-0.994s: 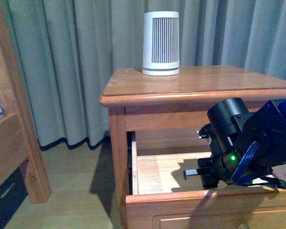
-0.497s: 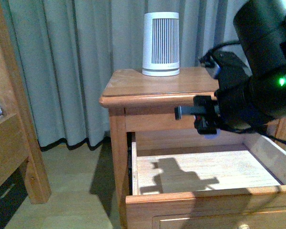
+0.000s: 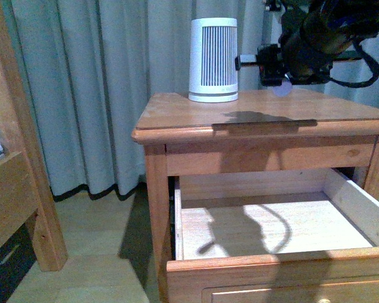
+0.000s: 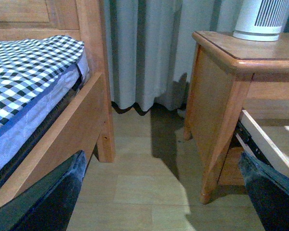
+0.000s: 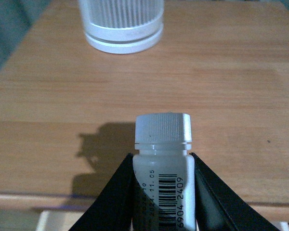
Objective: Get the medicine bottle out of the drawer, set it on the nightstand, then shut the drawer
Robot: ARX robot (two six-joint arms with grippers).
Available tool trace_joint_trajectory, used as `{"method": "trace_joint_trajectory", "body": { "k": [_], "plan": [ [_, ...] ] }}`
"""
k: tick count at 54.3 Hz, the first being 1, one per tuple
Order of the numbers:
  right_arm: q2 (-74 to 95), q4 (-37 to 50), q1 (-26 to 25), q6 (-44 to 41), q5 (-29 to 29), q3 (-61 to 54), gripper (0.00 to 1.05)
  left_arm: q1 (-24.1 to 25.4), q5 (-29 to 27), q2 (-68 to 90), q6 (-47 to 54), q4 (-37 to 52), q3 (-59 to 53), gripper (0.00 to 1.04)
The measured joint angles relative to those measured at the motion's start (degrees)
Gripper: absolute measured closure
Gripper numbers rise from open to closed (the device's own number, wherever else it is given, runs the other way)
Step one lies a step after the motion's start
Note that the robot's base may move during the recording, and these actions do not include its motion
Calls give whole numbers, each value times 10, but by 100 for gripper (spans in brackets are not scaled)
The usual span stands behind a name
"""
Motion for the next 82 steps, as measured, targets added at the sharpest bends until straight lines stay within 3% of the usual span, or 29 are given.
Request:
{"method": "trace_joint_trajectory", "body": {
  "k": [7,14,24,31,43,54,62,73,82],
  "plan": [
    [52,-21,-6,-19,11,73,75,0,0,0,0,0,0,7],
    [87,-52,-7,-24,18,146,53,0,0,0,0,0,0,7],
    [86,-47,-16,-25,11,160,24,0,0,0,0,0,0,7],
    [50,-9,-21,-24,-12,101,6,0,0,0,0,0,0,7],
    [-173,101,-2,-18,-89,-155,7,0,0,0,0,0,0,7],
    [-385,195,29,-23,-97,-437,40,0,0,0,0,0,0,7],
    [-415,214,37,-22,-106,-606,67,0,0,0,0,0,0,7],
    [-356,250,30,-17,-96,-684,102,0,0,0,0,0,0,7],
    [-337,266,27,-16,-85,-702,102,0,0,0,0,0,0,7]
  ]
}}
